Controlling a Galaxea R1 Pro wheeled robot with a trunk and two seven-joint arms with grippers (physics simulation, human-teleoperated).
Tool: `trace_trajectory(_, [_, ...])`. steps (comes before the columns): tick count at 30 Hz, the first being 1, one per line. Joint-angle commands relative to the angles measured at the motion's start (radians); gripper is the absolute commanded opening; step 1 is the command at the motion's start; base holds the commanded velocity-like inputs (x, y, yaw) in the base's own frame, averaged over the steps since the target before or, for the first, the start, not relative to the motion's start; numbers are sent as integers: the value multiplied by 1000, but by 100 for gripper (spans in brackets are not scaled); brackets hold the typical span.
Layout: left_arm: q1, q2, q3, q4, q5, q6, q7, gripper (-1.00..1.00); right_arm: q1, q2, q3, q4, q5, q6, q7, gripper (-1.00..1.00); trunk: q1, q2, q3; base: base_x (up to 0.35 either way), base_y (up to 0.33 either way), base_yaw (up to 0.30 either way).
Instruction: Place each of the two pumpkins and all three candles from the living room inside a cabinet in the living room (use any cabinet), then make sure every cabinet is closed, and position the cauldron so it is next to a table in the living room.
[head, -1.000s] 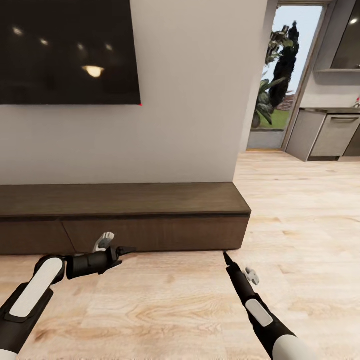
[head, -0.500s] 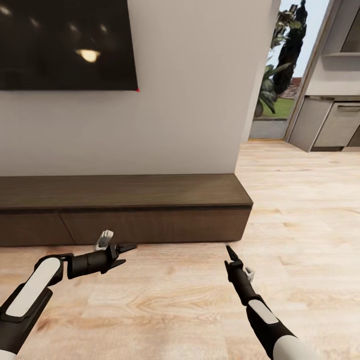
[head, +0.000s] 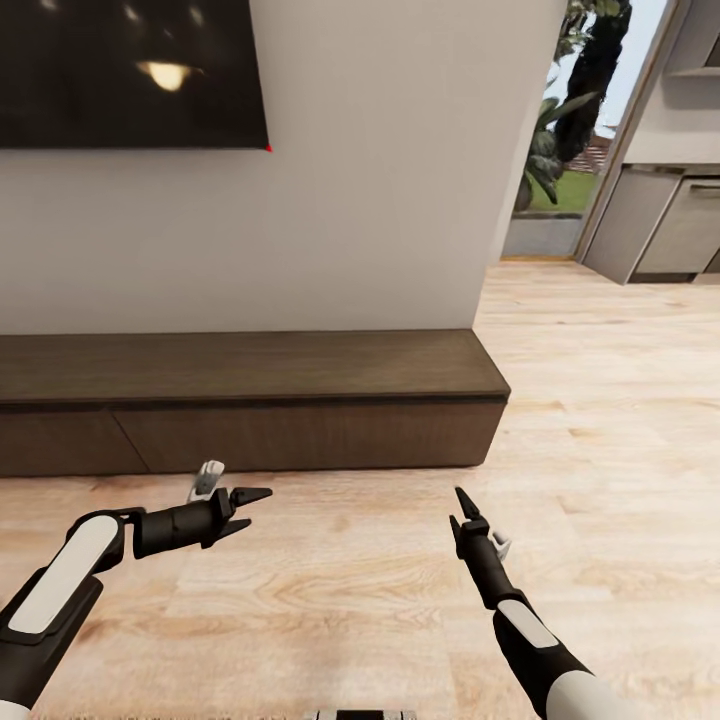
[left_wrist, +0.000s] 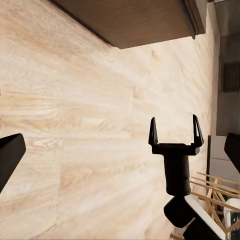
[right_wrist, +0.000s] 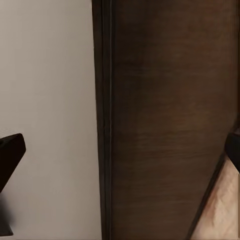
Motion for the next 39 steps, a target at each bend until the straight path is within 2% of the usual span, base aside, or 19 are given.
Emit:
trace_trajectory(1, [-1,1,-1,0,11,1,9,100,-1,0,3,1,-11,8,4,100,0,-1,-5,0,0,0])
trace_trajectory(5, [0,4,-1,0,28,1,9,100,0,0,3,1,-17,9,24,100,1,-1,-13,0,0,0])
trace_trajectory(7, [1,9,-1,0,45,1,9,100,0,-1,3,6,-33,10,56,100,1,-1,-13,0,0,0])
trace_trajectory(10, [2,12,-1,-1,69,1,9,100,0,-4,3,13,-43,10,70,100,1,-1,-13,0,0,0])
trace_trajectory(14, [25,26,0,-6,89,1,8,100,0,-6,3,15,-47,10,75,100,1,-1,-13,68,0,0])
trace_trajectory(24, [35,31,-1,-8,93,1,7,100,0,-11,3,49,-68,10,79,100,1,-1,-13,317,0,0])
trace_trajectory(39, [35,31,-3,-9,93,1,7,100,0,-10,3,50,-71,10,80,100,1,-1,-13,342,0,0])
